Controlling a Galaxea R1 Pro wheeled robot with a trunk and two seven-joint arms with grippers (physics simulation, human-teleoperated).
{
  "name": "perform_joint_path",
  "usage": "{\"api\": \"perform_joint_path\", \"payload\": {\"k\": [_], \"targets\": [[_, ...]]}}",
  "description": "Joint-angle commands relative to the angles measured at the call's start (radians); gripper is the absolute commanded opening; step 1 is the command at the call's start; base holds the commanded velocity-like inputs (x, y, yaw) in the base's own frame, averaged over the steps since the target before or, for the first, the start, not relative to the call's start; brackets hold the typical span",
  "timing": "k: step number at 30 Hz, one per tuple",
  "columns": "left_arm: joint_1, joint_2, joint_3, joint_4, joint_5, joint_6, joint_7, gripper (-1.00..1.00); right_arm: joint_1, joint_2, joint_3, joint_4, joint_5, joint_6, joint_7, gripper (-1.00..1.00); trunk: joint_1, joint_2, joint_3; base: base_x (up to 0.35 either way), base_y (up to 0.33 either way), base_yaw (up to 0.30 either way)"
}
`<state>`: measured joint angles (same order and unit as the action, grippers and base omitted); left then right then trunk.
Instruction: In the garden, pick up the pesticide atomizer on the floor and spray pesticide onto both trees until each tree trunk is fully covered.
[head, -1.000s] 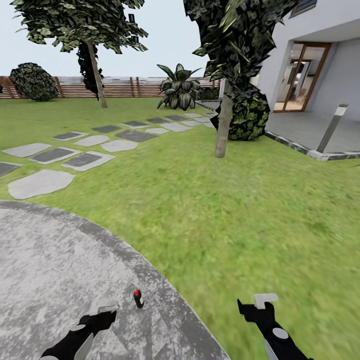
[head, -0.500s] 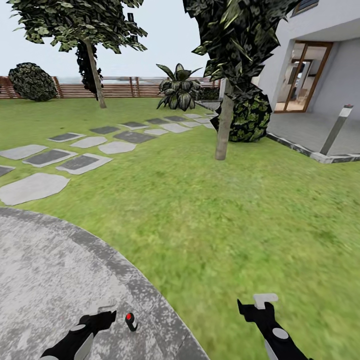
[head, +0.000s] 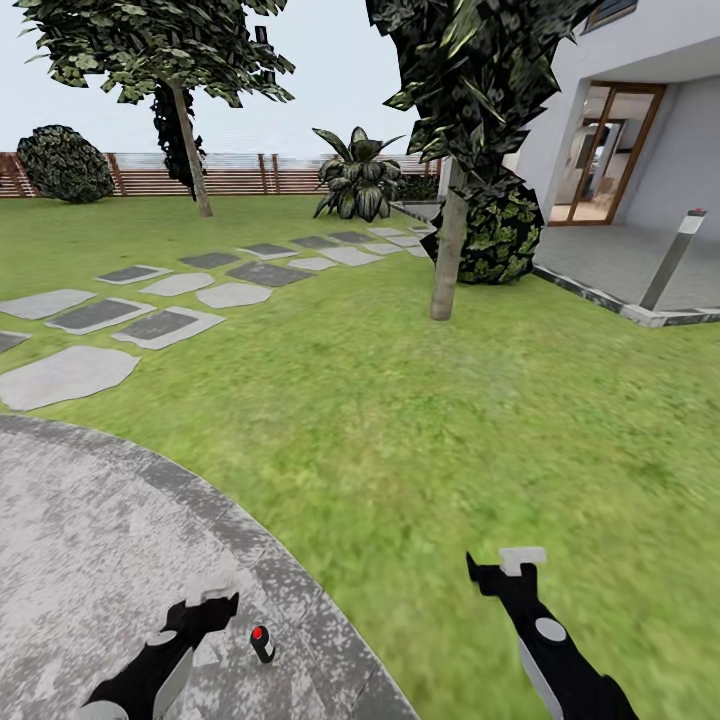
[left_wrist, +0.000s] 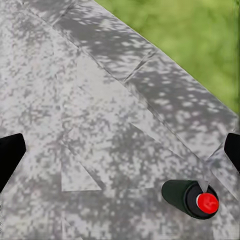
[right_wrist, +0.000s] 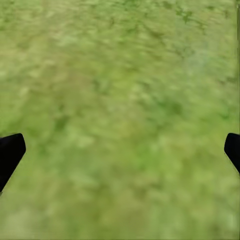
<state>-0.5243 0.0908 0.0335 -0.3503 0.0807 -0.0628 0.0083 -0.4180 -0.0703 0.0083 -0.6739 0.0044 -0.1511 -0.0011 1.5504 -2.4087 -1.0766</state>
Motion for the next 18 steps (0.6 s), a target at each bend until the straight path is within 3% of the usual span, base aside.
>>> {"api": "perform_joint_path", "payload": {"k": [1,9,13,18], "targets": [[0.000,0.000,0.000,-0.005,0.008,-0.009,0.001,1.00,-0.001,0.000,0.001,-0.005,0.000,-0.003,0.000,1.00,0.000,0.000,-0.001,0.000,0.000,0.000],[0.001,0.004,0.006,-0.036,0.008,-0.022,0.001,1.00,-0.001,0.000,0.001,-0.050,0.000,-0.004,0.003,1.00,0.000,0.000,-0.001,0.054,-0.025,0.000],[0.002,0.004,0.006,-0.038,0.009,-0.023,0.001,1.00,-0.001,0.000,0.001,-0.069,0.000,-0.004,0.003,1.00,0.000,0.000,-0.001,0.117,-0.197,0.028],[0.003,0.004,0.006,-0.040,0.010,-0.023,0.001,1.00,-0.001,0.000,0.001,-0.069,0.000,-0.004,0.003,1.00,0.000,0.000,0.001,0.005,-0.255,0.179]]}}
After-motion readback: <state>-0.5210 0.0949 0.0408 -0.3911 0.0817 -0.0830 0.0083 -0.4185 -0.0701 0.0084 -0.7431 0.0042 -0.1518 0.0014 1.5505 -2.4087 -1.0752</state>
